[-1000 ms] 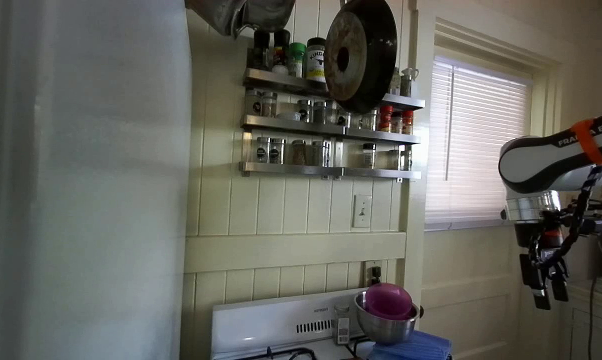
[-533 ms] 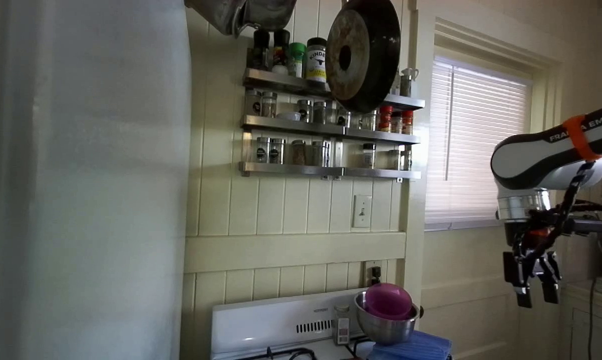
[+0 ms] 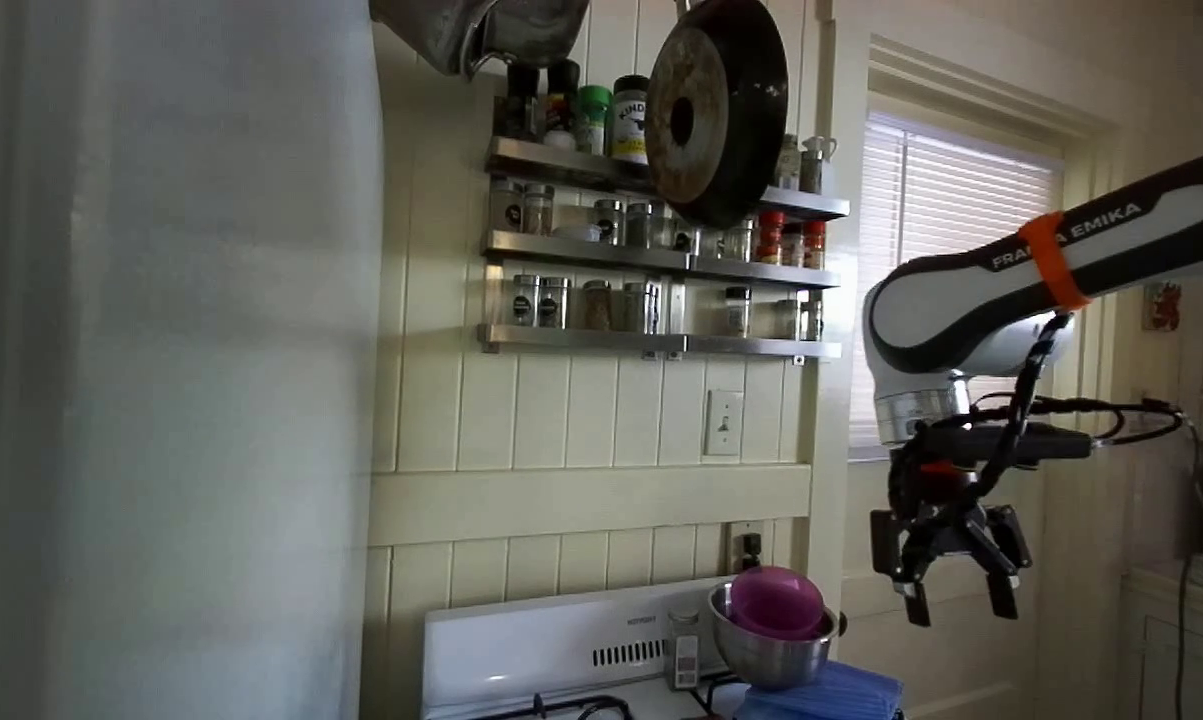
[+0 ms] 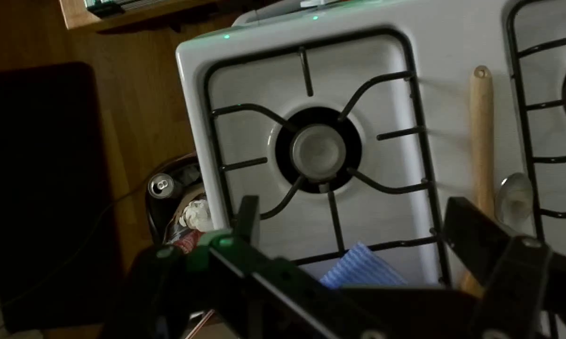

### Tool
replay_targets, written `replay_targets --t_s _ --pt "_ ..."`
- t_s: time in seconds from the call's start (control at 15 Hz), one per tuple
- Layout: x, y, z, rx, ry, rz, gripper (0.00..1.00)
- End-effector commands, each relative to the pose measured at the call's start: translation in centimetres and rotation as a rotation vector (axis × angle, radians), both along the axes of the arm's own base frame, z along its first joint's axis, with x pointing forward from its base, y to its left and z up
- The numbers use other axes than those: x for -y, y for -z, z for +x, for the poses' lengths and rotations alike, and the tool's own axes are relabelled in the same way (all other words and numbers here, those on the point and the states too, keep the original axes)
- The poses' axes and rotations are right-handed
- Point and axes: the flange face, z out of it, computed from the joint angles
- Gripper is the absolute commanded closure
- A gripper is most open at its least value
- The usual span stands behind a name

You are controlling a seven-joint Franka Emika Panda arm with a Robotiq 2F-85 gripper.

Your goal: Put the silver spoon in the silver bowl

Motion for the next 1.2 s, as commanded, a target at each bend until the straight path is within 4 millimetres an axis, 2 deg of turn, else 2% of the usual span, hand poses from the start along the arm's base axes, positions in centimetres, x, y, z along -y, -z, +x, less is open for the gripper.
replay_targets --t_s 0.0,0.07,0.13,0.27,0.53,0.8,1.13 --pt "-4.8 2.4 1.7 -0.132 -0.029 -0.051 0.00" --pt "-5.7 2.9 1.7 -0.180 -0.082 -0.050 0.00" --pt "-4.3 2.0 0.7 -0.094 -0.042 -0.039 0.00" --pt "-5.8 3.1 1.3 -0.145 -0.078 -0.045 0.00" --pt "-6.2 3.8 2.5 -0.152 -0.066 -0.051 0.00" --pt "-10.2 6.3 5.2 -0.067 -0.056 -0.064 0.00" --pt "-16.5 10.3 8.3 0.043 -0.059 -0.097 0.00"
